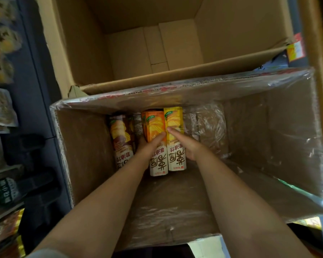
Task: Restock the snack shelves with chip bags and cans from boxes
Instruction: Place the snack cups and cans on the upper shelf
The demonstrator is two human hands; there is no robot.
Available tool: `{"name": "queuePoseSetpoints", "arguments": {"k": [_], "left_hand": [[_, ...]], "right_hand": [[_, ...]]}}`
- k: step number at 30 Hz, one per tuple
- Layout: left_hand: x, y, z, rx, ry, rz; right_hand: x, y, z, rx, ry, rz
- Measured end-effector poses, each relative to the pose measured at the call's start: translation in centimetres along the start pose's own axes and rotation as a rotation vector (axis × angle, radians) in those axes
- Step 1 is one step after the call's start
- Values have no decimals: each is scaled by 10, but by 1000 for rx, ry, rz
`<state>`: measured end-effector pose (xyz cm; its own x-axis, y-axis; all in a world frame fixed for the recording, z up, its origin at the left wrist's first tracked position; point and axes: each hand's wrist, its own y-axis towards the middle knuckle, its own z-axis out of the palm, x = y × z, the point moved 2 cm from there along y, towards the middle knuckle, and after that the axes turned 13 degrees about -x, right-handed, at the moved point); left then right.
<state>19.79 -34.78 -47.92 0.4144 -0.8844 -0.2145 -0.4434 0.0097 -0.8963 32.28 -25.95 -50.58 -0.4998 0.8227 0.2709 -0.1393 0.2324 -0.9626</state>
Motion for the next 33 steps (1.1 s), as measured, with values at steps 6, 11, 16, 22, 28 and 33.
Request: {"name": "queuePoseSetpoints", "arguments": {"k": [6,11,16,22,28,33], "left_hand": [[-13,-27,-2,288,-128,-55],[-21,-67,-10,371,-172,-39],[-31,-115,-21,394,-182,49],[-63,-197,-29,479,-226,250],[-73,-337,-42,625,-266,538],[-14,-485,-59,649,-233,882]], "right_hand": [[19,-32,-17,-5,-64,0],[34,-97,-33,-100,-74,-33],[37,-167,-49,-130,-5,-115],[48,-261,-71,-219,124,-339],[22,-384,-100,-435,383,-641],[-61,-502,-122,-523,573,-874]]}}
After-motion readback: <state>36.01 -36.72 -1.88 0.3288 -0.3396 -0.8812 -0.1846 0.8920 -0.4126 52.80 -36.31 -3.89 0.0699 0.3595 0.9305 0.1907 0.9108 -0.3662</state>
